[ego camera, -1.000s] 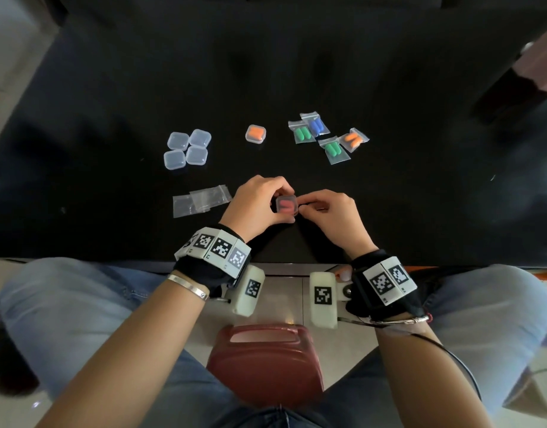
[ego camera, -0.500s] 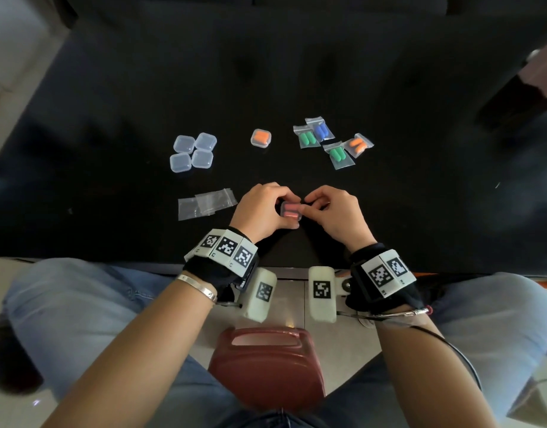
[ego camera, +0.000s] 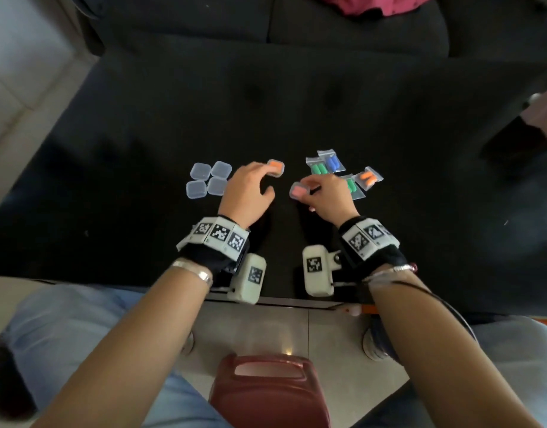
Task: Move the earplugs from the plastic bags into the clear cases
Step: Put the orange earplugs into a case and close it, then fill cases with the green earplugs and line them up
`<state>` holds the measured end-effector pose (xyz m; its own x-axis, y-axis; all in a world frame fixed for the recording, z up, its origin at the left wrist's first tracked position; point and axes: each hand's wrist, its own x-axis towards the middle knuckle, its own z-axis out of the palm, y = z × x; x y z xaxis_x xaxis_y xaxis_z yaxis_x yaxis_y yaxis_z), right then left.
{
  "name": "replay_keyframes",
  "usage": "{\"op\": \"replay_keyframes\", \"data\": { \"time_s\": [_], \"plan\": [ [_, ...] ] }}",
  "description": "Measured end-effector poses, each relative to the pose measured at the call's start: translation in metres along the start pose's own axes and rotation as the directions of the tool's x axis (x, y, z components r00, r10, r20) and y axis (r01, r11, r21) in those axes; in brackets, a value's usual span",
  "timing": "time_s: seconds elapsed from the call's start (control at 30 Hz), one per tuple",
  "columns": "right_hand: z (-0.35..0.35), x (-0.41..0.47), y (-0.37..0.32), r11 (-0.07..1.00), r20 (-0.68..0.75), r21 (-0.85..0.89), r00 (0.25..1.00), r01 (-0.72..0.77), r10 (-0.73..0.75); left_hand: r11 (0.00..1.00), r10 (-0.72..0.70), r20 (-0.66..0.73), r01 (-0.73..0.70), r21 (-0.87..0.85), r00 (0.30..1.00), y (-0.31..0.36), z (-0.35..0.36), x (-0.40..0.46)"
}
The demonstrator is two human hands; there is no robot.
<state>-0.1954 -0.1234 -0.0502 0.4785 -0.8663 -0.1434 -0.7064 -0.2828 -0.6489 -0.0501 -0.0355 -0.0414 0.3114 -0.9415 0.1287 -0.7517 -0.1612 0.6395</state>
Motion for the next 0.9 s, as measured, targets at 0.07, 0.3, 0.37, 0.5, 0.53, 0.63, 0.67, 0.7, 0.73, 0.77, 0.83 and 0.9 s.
{"op": "replay_keyframes", "data": {
  "time_s": [0.07,0.3,0.37,0.5,0.53,0.63,0.67,0.7,0.73,0.77,0.83,0.9],
  "plan": [
    [0.000,0.020,-0.007,0.999,-0.037,0.011,0.999,-0.030,0.031,0.997,-0.011,0.048,0.008,0.072,0.999,-0.003,0.001,0.018],
    [0.009,0.040,-0.023,1.000,-0.049,0.009,0.999,0.004,-0.004,0.991,-0.034,0.148,0.014,0.133,0.988,-0.017,0.009,0.037],
    [0.007,0.041,-0.023,1.000,-0.098,-0.003,0.995,0.031,-0.031,0.992,-0.033,0.124,0.017,0.128,0.992,-0.020,0.008,0.038],
    [-0.010,0.042,-0.013,0.980,-0.223,-0.195,0.972,0.033,-0.077,0.995,-0.017,0.028,0.014,0.094,0.999,-0.016,0.005,0.037],
    [-0.014,0.043,-0.009,0.961,-0.183,-0.277,0.980,0.027,-0.081,0.996,-0.007,0.007,0.007,0.085,1.000,-0.012,0.005,0.036],
    [-0.018,0.034,-0.001,0.892,-0.029,-0.449,0.997,0.057,-0.078,0.998,0.034,-0.031,-0.033,0.046,0.999,-0.001,0.006,0.028],
    [-0.018,0.027,0.000,0.872,-0.010,-0.481,0.994,0.089,-0.107,0.999,0.048,-0.033,-0.047,0.021,0.998,0.003,0.007,0.023],
    [-0.017,0.018,0.002,0.855,0.001,-0.503,0.990,0.125,-0.144,0.998,0.057,-0.019,-0.057,-0.013,0.998,0.007,0.008,0.017],
    [-0.015,0.008,0.004,0.848,0.006,-0.507,0.985,0.153,-0.174,0.998,0.056,0.014,-0.055,-0.043,0.998,0.011,0.009,0.011],
    [-0.013,-0.004,0.005,0.868,-0.004,-0.467,0.981,0.170,-0.195,0.997,0.048,0.057,-0.044,-0.063,0.997,0.014,0.012,0.004],
    [-0.011,-0.031,0.008,0.956,-0.086,-0.248,0.980,0.155,-0.181,0.996,0.012,0.121,-0.002,-0.084,0.993,0.018,0.016,-0.012],
    [-0.014,-0.052,0.009,0.991,-0.158,0.073,0.983,0.110,-0.097,0.985,-0.036,0.139,0.058,-0.161,0.990,0.020,0.019,-0.025]
  ]
}}
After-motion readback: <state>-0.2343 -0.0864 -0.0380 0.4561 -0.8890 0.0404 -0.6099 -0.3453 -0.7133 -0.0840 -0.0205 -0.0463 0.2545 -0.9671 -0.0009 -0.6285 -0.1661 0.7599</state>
